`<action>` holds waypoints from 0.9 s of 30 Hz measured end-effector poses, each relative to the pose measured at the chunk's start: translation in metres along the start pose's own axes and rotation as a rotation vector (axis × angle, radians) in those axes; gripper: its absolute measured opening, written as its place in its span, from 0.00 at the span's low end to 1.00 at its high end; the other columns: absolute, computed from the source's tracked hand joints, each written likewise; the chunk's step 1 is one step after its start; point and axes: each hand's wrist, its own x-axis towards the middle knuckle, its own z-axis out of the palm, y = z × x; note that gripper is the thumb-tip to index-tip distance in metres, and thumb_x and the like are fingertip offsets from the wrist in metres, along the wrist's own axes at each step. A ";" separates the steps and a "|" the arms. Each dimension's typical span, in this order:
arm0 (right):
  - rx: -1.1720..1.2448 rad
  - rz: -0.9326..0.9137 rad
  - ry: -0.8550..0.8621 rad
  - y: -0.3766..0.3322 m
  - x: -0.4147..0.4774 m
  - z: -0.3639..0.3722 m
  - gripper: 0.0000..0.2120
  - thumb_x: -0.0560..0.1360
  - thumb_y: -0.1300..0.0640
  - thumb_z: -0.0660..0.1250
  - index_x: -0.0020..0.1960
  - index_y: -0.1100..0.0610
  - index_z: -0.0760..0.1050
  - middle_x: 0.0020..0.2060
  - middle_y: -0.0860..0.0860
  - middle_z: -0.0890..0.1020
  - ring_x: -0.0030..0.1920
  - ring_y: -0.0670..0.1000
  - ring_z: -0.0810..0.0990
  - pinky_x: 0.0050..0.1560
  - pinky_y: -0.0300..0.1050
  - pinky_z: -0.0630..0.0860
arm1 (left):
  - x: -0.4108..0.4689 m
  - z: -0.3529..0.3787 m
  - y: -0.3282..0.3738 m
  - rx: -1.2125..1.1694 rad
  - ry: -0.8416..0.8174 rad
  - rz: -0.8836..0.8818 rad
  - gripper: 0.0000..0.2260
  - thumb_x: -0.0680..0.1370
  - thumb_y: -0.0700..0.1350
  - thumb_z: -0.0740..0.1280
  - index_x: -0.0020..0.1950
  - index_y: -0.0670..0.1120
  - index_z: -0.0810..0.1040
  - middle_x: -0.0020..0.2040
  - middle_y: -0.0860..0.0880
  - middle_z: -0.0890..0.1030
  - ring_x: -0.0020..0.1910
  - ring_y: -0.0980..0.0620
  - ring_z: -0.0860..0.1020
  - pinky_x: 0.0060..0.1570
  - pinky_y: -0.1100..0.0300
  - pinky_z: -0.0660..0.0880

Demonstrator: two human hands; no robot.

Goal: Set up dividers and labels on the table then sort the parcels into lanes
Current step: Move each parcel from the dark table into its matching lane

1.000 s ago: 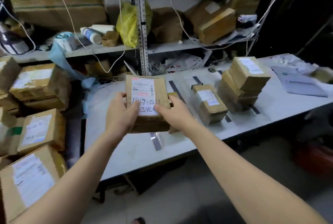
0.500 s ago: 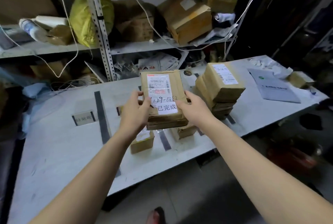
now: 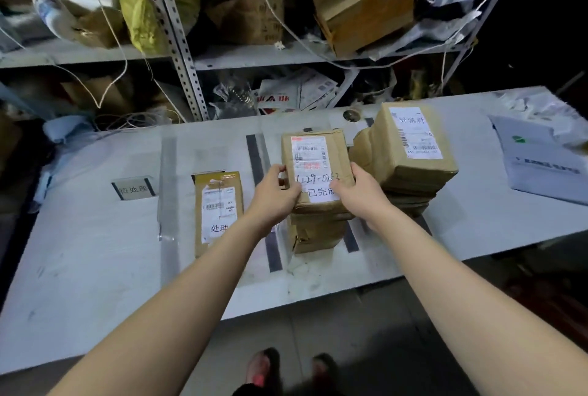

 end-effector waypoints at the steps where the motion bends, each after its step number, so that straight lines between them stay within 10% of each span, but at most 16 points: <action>1: -0.026 -0.010 -0.017 0.004 0.008 0.001 0.26 0.80 0.53 0.66 0.77 0.48 0.66 0.68 0.48 0.78 0.66 0.53 0.78 0.65 0.55 0.78 | 0.002 0.005 -0.002 0.004 0.019 -0.013 0.24 0.82 0.46 0.67 0.76 0.50 0.65 0.66 0.48 0.79 0.57 0.50 0.82 0.50 0.52 0.84; 7: -0.175 -0.045 -0.122 0.020 0.034 0.004 0.24 0.81 0.53 0.67 0.75 0.50 0.66 0.69 0.50 0.77 0.66 0.54 0.77 0.57 0.46 0.77 | 0.004 0.020 -0.006 0.133 0.128 -0.060 0.24 0.82 0.48 0.67 0.77 0.48 0.66 0.70 0.48 0.76 0.59 0.52 0.78 0.48 0.61 0.80; 12: -0.493 -0.259 0.007 -0.008 0.027 0.009 0.28 0.79 0.48 0.68 0.76 0.52 0.65 0.71 0.53 0.72 0.69 0.59 0.69 0.66 0.55 0.71 | -0.015 -0.006 0.009 0.507 0.215 -0.012 0.29 0.82 0.48 0.67 0.80 0.45 0.62 0.76 0.46 0.70 0.73 0.45 0.71 0.67 0.52 0.72; 27: -0.794 -0.944 -0.262 -0.218 -0.082 0.172 0.31 0.77 0.43 0.66 0.78 0.46 0.64 0.75 0.47 0.70 0.73 0.58 0.65 0.69 0.57 0.69 | -0.201 -0.296 -0.029 1.107 0.642 -0.138 0.29 0.81 0.52 0.63 0.81 0.49 0.59 0.76 0.50 0.68 0.72 0.46 0.69 0.64 0.48 0.73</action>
